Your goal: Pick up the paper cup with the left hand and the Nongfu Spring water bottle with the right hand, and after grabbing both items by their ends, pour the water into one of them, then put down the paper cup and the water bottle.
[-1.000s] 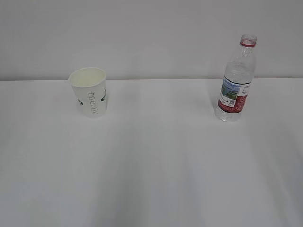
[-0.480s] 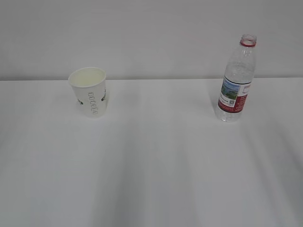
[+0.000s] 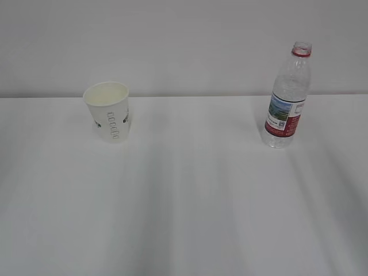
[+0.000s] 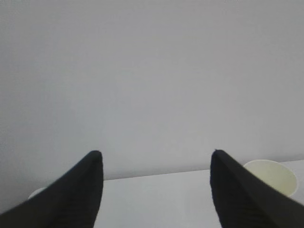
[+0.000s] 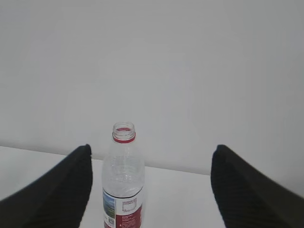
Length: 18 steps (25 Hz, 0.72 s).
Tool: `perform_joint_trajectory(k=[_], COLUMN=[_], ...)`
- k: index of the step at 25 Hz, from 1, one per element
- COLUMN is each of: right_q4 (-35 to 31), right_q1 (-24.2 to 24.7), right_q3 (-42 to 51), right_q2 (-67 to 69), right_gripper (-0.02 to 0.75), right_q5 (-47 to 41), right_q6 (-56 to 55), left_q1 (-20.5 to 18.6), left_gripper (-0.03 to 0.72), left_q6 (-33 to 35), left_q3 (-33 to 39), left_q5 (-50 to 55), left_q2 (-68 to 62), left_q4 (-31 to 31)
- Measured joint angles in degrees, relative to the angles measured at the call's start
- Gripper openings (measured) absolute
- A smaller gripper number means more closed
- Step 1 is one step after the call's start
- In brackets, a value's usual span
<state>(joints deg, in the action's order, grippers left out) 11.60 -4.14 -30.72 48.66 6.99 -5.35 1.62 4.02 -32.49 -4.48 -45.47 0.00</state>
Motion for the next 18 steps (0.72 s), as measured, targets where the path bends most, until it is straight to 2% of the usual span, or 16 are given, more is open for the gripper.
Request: perform_joint_trajectory(k=[14,18], right_q4=[-0.1,-0.1], right_q1=[0.0,0.0], right_q3=[0.0,0.0], right_q2=[12.2,14.9], right_gripper=[0.589,0.589], right_q5=[14.4,15.8], right_q6=[0.0,0.0], left_q1=[0.0,0.0], left_gripper=[0.516,0.516], left_q6=[0.0,0.0], left_q3=[0.0,0.0], left_q5=[-2.9,-4.7], left_q2=[-16.5,-20.9], left_q4=[0.0,0.0])
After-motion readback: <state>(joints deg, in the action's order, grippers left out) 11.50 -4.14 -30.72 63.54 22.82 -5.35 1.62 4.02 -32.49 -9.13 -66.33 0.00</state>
